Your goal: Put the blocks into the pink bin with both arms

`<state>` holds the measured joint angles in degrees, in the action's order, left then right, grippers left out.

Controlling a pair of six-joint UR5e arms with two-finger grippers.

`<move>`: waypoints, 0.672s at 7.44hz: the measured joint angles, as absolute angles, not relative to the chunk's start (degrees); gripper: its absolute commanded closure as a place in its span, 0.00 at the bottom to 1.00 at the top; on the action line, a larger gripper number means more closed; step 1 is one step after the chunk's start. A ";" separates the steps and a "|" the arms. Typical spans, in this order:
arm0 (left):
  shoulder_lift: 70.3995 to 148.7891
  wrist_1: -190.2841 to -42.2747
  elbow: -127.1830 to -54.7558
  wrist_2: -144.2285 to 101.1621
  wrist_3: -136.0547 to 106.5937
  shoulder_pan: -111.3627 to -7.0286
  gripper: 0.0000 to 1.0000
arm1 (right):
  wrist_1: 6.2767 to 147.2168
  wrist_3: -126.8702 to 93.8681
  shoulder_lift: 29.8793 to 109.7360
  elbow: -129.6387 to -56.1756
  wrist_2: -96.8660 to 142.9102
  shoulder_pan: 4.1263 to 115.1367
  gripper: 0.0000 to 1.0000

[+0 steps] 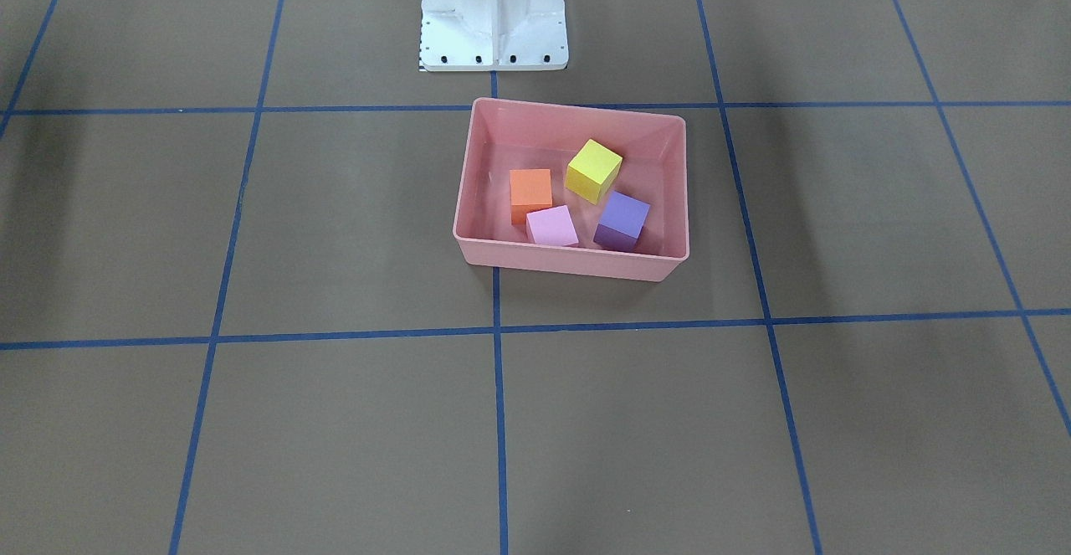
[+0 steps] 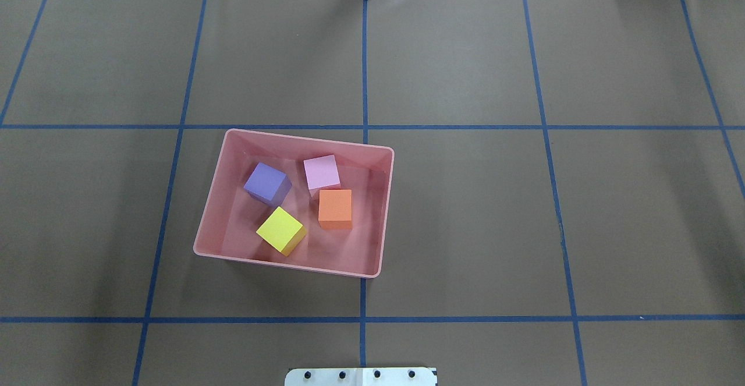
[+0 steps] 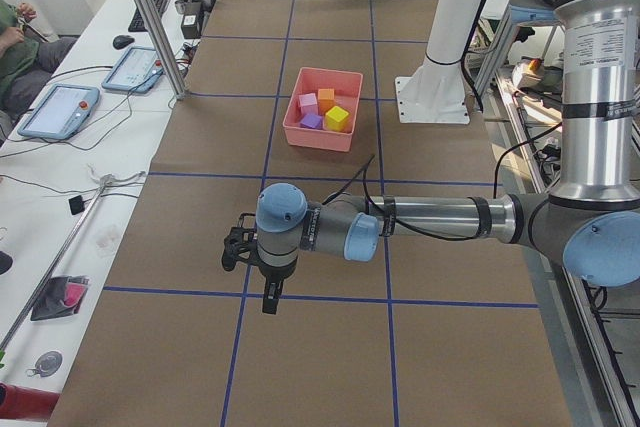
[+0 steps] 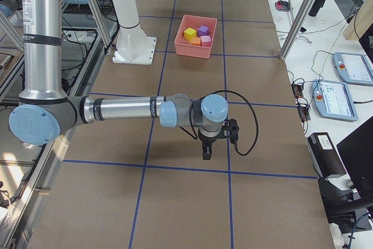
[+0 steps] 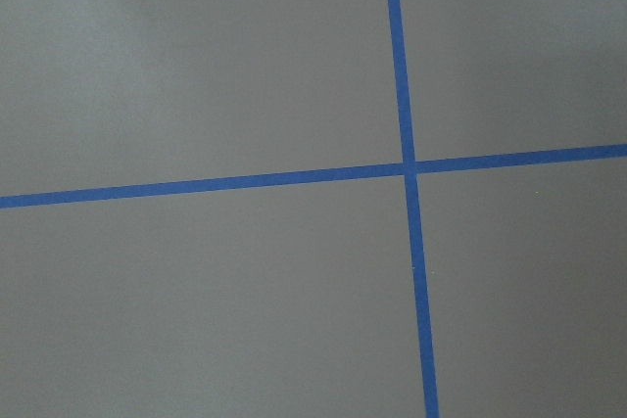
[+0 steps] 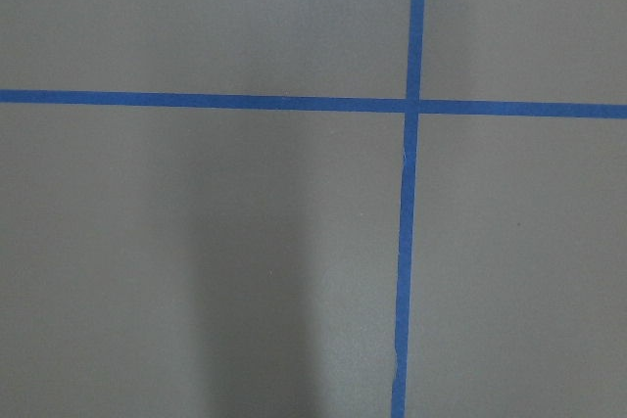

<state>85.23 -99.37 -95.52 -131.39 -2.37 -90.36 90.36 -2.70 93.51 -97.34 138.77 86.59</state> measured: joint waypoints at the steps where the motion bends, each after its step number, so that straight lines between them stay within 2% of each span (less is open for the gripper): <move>1: 85.29 -96.56 -97.18 -131.56 -2.21 -90.36 0.00 | 88.85 -2.81 93.50 -96.41 139.11 86.62 0.00; 5: 84.88 -91.44 -99.88 -131.66 -1.90 -90.43 0.00 | 87.74 -2.56 93.36 -97.60 139.51 88.64 0.00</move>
<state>84.88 -91.44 -99.88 -131.66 -1.90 -90.43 87.74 -2.56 93.36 -97.60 139.51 88.64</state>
